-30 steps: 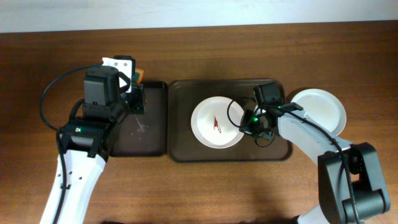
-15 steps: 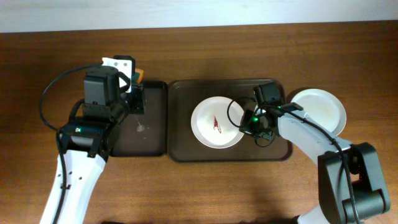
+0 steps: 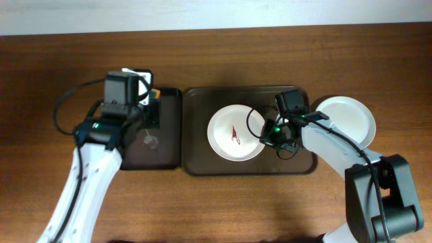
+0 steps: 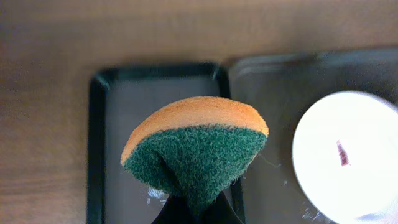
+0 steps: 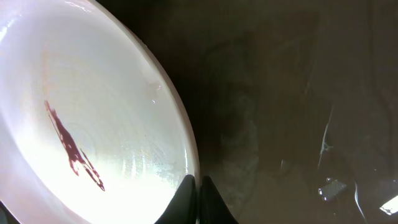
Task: Clean dirty plates on tray and stack at the side
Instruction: 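Grasp the sponge with left gripper and lift it toward the plate, then scrub the plate's red smear with the sponge in left gripper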
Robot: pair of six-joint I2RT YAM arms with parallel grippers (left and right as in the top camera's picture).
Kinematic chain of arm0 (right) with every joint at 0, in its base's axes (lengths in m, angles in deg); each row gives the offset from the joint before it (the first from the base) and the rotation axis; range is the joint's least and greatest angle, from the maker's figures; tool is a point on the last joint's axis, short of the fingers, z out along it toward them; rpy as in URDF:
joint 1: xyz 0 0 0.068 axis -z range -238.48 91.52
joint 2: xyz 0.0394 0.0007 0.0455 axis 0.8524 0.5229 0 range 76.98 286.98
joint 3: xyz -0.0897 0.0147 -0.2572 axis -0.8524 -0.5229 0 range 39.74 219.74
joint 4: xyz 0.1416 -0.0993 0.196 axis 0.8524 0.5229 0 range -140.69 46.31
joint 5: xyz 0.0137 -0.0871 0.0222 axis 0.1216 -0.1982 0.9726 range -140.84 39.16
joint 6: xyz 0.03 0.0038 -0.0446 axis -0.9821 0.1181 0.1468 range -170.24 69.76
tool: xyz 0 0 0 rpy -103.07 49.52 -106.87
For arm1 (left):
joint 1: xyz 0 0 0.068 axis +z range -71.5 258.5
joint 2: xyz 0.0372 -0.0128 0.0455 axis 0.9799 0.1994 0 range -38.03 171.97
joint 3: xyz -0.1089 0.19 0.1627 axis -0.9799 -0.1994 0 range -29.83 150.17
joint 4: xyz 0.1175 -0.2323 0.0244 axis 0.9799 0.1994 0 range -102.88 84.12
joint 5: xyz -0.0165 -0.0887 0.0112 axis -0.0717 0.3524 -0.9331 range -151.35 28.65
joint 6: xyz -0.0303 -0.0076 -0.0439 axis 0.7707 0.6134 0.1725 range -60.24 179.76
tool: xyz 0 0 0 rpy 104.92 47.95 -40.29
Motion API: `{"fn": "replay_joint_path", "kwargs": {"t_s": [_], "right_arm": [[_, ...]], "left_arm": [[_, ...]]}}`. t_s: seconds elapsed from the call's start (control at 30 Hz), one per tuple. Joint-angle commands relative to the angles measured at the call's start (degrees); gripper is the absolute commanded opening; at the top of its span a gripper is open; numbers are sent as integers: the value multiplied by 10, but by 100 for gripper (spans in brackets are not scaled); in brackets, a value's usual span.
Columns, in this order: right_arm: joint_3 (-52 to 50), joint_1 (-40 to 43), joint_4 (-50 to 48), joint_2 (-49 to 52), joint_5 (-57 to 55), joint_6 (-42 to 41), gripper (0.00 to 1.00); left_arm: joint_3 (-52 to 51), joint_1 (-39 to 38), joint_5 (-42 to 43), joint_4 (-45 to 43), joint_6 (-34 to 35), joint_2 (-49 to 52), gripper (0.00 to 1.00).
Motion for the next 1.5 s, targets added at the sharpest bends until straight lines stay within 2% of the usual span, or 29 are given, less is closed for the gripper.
{"fn": "replay_joint_path", "kwargs": {"t_s": [0.0, 0.3, 0.53, 0.63, 0.73, 0.8, 0.9, 1.13, 1.3, 1.47], "right_arm": [[-2, -4, 2, -8, -9, -3, 4], [-2, -4, 2, -8, -9, -3, 4], [-2, -4, 2, -8, -9, -3, 4], [-2, -4, 2, -8, -9, -3, 4], [-2, -4, 2, -8, -9, -3, 4], [-2, -4, 2, -8, -9, -3, 4], [-2, -4, 2, -8, -9, -3, 4], [-2, -4, 2, -8, -9, -3, 4], [-2, -4, 3, -8, -9, -3, 4], [-2, -4, 2, -8, -9, -3, 4]], "left_arm": [[11, 1, -3, 13, 12, 74, 1], [11, 1, 48, 28, 17, 216, 0], [18, 1, 70, 42, 16, 205, 0], [25, 1, 154, 24, 16, 184, 0], [25, -7, 285, -24, 17, 179, 0], [25, -20, 316, -47, 41, 182, 0], [25, -56, 318, -89, 97, 186, 0], [25, -155, 318, -202, 181, 217, 0], [25, -179, 316, -243, 265, 266, 0], [25, -183, 349, -266, 292, 312, 0]]}}
